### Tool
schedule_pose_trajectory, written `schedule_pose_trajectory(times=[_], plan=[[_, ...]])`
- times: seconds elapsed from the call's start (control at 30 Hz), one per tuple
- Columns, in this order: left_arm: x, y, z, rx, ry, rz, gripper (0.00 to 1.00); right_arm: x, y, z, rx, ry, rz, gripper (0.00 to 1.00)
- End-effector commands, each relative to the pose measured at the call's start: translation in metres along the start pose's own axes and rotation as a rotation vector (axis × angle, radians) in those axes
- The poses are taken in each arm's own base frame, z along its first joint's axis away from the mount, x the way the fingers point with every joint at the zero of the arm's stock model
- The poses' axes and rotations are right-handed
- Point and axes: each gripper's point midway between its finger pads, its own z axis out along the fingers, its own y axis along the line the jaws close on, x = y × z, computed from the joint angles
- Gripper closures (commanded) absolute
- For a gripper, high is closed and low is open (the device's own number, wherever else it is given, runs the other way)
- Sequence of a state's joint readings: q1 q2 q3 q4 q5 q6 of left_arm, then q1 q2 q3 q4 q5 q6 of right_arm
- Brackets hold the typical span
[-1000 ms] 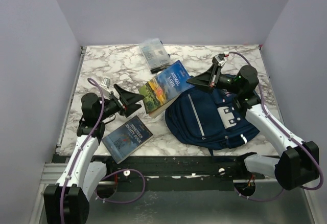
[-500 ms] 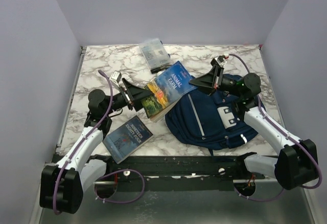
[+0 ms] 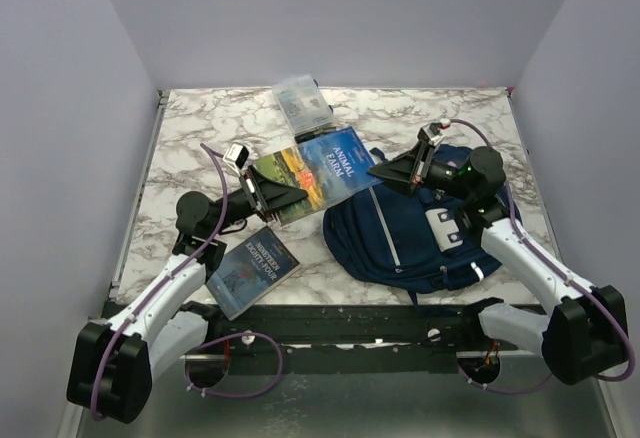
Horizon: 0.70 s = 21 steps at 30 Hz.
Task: Pack the student bag
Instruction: Pick up the book from the center of the board.
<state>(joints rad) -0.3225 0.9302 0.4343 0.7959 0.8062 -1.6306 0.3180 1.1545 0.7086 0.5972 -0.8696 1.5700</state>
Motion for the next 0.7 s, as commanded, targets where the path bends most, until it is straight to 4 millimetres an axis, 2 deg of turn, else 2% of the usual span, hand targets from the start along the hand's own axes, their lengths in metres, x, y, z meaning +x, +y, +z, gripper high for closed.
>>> schedule_pose_trajectory(times=[0.0, 0.1, 0.2, 0.23, 0.33, 0.43, 0.5, 0.67], plan=[[-0.004, -0.019, 0.005, 0.059, 0.004, 0.081, 0.8, 0.001, -0.016, -0.009, 0.128, -0.058, -0.132, 1.0], [-0.005, -0.007, 0.006, 0.032, 0.014, 0.074, 0.97, 0.005, -0.03, -0.019, 0.235, -0.065, -0.185, 0.98], [-0.007, 0.005, 0.004, -0.013, 0.005, 0.075, 1.0, 0.009, -0.05, -0.029, 0.335, -0.05, -0.228, 0.75], [-0.008, 0.01, 0.003, -0.038, 0.001, 0.086, 1.0, 0.009, -0.061, -0.034, 0.393, -0.044, -0.248, 0.66], [-0.013, 0.018, -0.007, -0.139, -0.022, 0.145, 1.0, 0.003, -0.098, -0.055, 0.612, -0.031, -0.329, 0.51], [-0.022, 0.035, -0.03, -0.35, -0.083, 0.207, 1.0, -0.007, -0.123, -0.077, 0.779, -0.027, -0.436, 0.4], [-0.03, 0.036, -0.048, -0.502, -0.134, 0.275, 1.0, -0.011, -0.132, -0.086, 0.832, -0.016, -0.485, 0.33], [-0.04, 0.04, -0.088, -0.755, -0.208, 0.376, 1.0, -0.015, -0.154, -0.092, 0.987, 0.028, -0.554, 0.32]])
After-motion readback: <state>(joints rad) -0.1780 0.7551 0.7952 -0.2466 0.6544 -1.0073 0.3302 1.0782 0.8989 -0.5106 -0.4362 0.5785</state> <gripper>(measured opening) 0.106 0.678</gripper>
